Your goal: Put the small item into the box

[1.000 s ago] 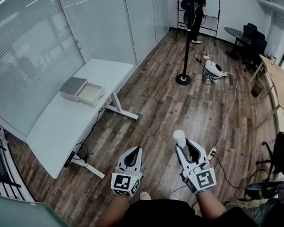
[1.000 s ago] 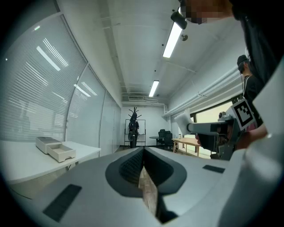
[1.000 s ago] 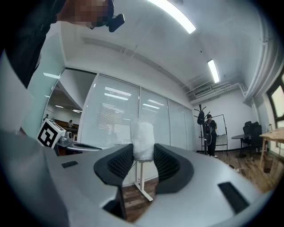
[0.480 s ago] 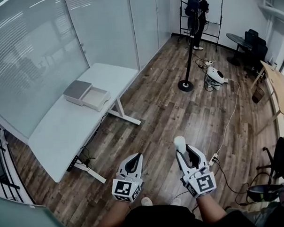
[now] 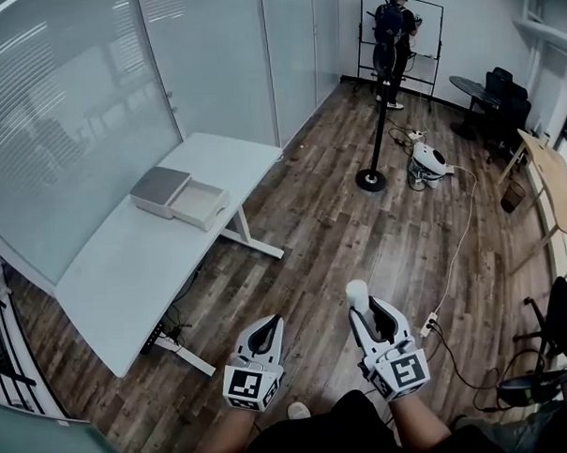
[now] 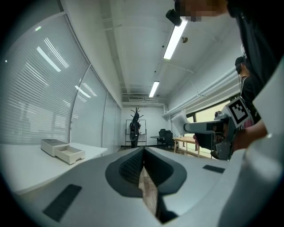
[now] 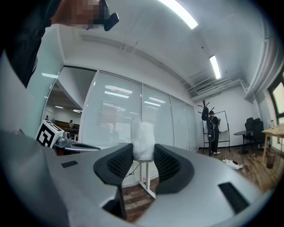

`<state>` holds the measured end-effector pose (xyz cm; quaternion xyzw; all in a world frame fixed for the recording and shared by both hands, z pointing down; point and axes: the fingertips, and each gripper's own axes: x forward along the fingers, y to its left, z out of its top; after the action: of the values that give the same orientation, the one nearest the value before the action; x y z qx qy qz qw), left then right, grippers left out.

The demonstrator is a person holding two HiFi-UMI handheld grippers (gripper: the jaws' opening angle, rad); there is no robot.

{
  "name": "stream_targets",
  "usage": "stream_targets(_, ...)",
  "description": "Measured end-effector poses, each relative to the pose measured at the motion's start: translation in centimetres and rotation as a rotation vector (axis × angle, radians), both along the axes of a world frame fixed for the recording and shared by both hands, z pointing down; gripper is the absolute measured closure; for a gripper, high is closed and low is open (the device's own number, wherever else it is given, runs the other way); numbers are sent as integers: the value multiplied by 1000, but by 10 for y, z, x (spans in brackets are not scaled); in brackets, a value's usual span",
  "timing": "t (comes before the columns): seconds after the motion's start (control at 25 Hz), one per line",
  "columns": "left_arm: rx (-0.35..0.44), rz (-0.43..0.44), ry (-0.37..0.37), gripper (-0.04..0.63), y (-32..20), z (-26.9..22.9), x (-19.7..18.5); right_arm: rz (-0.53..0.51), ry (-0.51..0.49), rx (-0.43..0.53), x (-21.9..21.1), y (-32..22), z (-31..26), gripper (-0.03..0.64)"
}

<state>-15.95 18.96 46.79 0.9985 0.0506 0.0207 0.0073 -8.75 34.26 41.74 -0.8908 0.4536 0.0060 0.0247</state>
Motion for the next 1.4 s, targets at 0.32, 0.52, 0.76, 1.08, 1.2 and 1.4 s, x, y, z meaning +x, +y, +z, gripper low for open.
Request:
stream_targets(0.32,-9,-14,-28,583,-24,11,17,0,-22,-12,25,-20,11,462)
stream_targets(0.52,-6,-38,-38,583,-43,14,51,-42,2,13,62,-44,11,462)
stream_targets(0.76,14,-95,-46,583,-66,17,92,-95,6,2,111,-66,14,462)
stream_targets(1.08,21,-166,-60,583,-90,22,142,-106,-7,39,176,-86,7,462)
stream_targets(1.2,24,-185,-62,583,-97,24,158,-128,-18,25,193,-92,19,462)
stream_targets(1.4,26,-210,-75,583,-98,29,184,-185,-21,12,218,-99,33,462)
